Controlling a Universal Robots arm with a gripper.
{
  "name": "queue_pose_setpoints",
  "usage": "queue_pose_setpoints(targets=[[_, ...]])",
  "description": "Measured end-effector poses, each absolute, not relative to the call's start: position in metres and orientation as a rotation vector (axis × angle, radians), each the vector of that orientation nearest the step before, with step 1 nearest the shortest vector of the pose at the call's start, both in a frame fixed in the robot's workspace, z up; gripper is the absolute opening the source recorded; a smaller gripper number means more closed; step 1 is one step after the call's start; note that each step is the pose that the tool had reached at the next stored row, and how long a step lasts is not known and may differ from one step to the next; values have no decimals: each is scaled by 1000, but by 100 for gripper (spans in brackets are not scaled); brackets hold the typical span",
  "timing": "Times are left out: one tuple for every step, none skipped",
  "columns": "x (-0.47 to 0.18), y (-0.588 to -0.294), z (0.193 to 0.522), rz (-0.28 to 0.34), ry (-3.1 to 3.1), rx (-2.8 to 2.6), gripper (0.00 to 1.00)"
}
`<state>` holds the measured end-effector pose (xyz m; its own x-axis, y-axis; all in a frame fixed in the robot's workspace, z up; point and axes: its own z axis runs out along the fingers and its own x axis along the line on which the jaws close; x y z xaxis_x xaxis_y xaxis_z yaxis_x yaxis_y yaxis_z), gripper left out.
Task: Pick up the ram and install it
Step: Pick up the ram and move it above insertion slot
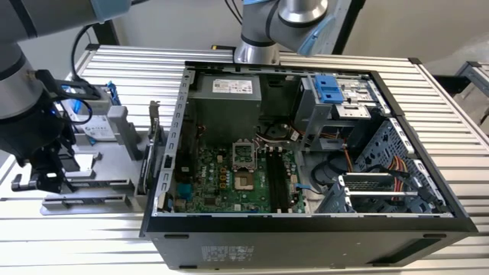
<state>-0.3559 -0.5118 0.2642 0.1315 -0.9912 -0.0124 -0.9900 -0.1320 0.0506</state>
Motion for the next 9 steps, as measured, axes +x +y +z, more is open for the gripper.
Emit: queue_pose_setpoints(targets=[[-356, -512, 264, -66, -2050, 2340, 100], [-356, -512, 263, -66, -2050, 2340, 100], [-356, -512, 263, -66, -2050, 2340, 100], [-356, -512, 263, -66, -2050, 2340, 100], [-356, -512, 262, -66, -2050, 2340, 100], [-356, -512, 262, -66, -2050, 2340, 100], [-356, -512, 261, -66, -2050, 2340, 100], [-356, -512, 261, -66, -2050, 2340, 100], [-356, -512, 261, -66, -2050, 2340, 100]])
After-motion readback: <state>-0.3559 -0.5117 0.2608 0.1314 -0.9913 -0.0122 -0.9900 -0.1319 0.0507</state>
